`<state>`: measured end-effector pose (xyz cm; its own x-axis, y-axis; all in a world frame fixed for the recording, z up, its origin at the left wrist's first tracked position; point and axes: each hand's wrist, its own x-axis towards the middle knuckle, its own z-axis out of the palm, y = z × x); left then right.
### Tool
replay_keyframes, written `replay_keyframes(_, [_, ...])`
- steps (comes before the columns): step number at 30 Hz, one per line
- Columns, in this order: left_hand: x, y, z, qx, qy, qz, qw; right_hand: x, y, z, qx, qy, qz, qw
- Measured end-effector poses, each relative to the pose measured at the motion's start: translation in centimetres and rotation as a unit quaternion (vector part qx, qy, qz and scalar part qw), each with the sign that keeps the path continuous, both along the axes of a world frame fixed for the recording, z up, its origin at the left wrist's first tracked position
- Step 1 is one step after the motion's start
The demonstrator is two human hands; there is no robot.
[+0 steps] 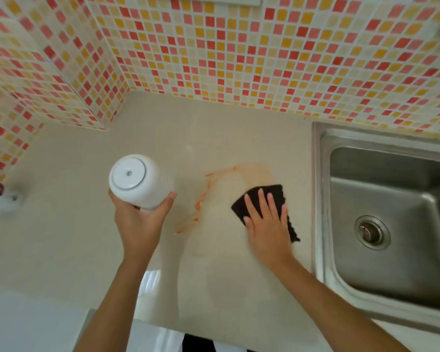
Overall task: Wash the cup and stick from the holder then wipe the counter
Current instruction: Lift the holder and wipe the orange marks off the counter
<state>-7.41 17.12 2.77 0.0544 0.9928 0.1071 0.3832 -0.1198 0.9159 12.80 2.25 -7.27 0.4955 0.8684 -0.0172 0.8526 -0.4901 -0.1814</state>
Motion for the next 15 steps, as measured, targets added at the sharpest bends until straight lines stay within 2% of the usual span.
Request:
replay_keyframes(3, [0.2, 2.1, 0.1, -0.005, -0.017, -0.018, 1.000, -9.3, -2.4, 0.1, -0.016, 0.013, 0.080, 0.997])
replay_keyframes(6, [0.3, 3.7, 0.0, 0.003, -0.004, -0.046, 0.999, -10.3, 3.7, 0.0, 0.004, 0.006, 0.132, 0.991])
replay_keyframes(8, [0.0, 4.6, -0.4, 0.004, 0.006, -0.060, 0.998, -6.5, 10.3, -0.3, 0.024, 0.007, 0.096, 0.995])
replay_keyframes(10, [-0.4, 5.2, -0.8, 0.002, 0.009, -0.074, 0.997, -1.3, 15.1, 0.3, -0.028, 0.032, 0.029, 0.999])
replay_keyframes(13, [-1.1, 5.6, -1.1, -0.004, 0.004, -0.078, 0.997, 1.9, 15.4, -0.2, -0.061, 0.040, -0.048, 0.996])
replay_keyframes(15, [-1.2, 5.9, -1.0, -0.010, -0.006, -0.080, 0.997, -0.9, 12.1, -0.4, -0.029, 0.018, -0.079, 0.996])
